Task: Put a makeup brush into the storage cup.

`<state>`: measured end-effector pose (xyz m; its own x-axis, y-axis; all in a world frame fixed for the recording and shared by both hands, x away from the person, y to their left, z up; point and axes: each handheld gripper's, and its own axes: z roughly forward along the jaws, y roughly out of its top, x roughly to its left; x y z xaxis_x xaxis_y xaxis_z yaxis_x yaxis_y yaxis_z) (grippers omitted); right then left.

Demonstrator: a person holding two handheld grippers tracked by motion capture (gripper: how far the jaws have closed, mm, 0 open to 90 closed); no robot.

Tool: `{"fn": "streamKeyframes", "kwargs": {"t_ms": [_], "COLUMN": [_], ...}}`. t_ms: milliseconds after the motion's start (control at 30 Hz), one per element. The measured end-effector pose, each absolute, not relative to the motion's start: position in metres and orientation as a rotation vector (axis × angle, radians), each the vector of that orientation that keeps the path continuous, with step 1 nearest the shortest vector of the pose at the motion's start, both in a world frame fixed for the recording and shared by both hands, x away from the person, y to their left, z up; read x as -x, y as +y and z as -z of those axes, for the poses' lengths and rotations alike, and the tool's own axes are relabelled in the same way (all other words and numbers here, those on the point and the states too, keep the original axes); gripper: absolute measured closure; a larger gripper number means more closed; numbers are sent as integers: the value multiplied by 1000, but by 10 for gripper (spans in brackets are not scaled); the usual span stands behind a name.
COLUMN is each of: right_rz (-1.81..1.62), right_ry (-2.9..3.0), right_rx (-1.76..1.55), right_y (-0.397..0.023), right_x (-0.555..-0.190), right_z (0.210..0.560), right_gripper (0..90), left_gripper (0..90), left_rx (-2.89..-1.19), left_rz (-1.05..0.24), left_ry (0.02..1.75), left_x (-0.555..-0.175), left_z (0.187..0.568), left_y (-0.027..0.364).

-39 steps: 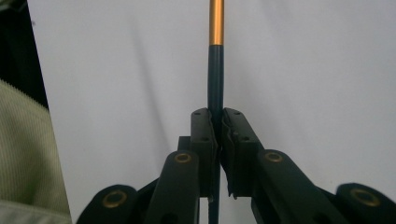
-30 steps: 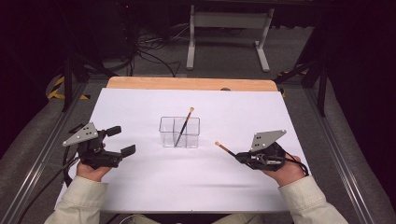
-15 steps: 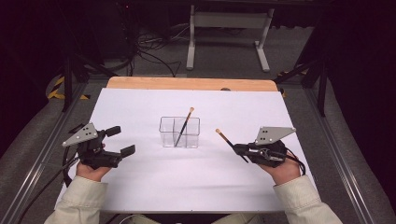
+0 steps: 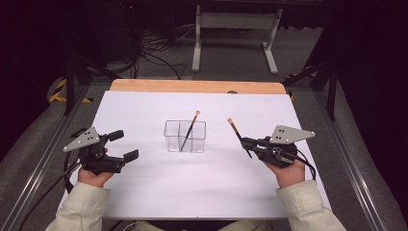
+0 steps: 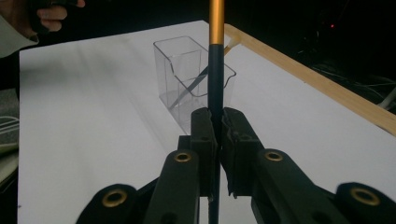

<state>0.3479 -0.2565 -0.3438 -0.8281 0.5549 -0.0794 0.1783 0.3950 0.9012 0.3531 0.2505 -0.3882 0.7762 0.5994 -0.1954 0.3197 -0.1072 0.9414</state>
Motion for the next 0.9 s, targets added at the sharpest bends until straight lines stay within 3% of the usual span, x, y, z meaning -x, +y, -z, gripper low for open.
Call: {"fn": "streamKeyframes", "kwargs": {"t_ms": [900], "right_rz": [-1723], "right_ry": [2024], "right_rx": [-605], "right_y": [-259], "right_x": [-359], "right_z": [357], "right_gripper": [836], "left_gripper": [5], "left_rx": [-1709], "left_rz": [-274], "left_ry": [727], "left_x": [-352], "left_z": [390], "left_y": [252]}}
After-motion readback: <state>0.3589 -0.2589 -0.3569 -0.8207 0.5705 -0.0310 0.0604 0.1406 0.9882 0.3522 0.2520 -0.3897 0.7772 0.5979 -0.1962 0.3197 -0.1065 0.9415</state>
